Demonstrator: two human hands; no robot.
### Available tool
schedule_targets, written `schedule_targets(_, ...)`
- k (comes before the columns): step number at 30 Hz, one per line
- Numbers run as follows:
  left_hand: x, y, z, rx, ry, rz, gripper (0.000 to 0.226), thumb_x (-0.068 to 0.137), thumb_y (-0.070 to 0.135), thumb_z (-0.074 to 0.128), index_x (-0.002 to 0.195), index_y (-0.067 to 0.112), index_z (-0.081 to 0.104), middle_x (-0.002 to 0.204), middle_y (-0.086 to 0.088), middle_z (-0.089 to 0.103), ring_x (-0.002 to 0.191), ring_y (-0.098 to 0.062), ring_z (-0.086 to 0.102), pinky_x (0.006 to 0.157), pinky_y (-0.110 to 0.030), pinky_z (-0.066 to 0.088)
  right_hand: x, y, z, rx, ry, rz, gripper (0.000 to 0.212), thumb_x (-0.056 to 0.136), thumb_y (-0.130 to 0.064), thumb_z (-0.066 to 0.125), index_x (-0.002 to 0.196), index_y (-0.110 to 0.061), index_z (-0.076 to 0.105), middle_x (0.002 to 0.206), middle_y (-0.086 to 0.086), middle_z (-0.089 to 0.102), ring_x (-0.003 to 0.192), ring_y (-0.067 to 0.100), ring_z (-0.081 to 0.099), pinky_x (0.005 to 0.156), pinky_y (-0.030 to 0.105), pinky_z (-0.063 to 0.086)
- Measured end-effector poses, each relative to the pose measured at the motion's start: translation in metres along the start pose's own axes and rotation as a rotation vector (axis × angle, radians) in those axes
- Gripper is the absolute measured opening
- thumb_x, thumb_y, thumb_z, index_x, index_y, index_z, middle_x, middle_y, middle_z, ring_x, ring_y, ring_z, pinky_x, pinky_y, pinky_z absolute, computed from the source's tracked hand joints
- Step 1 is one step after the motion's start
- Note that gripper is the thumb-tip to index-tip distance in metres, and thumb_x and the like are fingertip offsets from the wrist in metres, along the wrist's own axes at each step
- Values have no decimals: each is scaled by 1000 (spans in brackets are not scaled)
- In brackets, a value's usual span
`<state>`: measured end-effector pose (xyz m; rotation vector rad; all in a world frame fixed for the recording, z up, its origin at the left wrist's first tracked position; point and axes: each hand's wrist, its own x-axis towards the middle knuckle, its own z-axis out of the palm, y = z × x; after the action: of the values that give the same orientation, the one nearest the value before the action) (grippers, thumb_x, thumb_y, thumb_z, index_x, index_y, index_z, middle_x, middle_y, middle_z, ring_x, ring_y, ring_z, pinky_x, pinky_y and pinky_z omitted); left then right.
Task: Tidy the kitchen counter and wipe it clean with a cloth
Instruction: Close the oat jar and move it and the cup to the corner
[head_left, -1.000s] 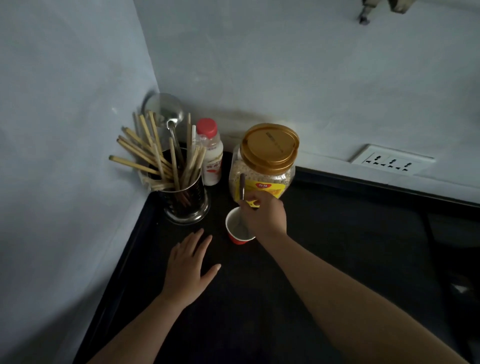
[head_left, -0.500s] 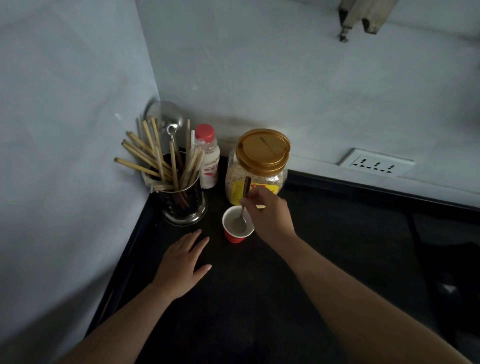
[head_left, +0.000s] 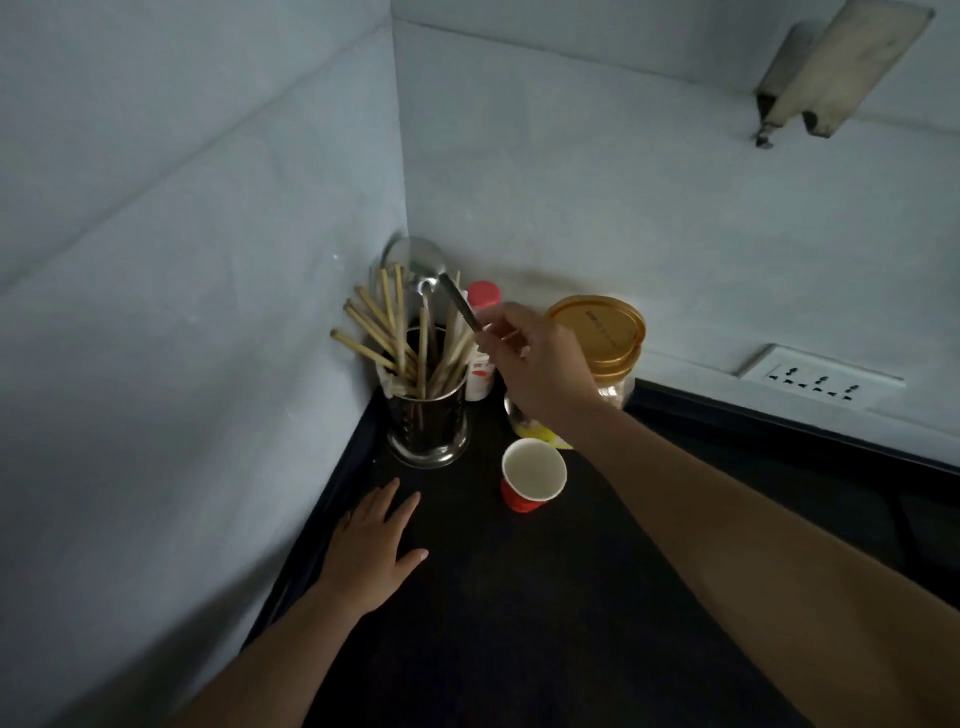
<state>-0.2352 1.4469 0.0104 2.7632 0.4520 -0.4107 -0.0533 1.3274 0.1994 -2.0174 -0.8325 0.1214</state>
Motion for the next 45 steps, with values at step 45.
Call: schedule_targets(45,3,21,-25,-50,25,-17,67,88,58,36,145,27,20,154,-4,19,142,-22,13,113,-44,22,-72,27,11,-213,-197,274,42,94,-40,45,131,-21,46,134,-1,50,121,13,46,90,21,34)
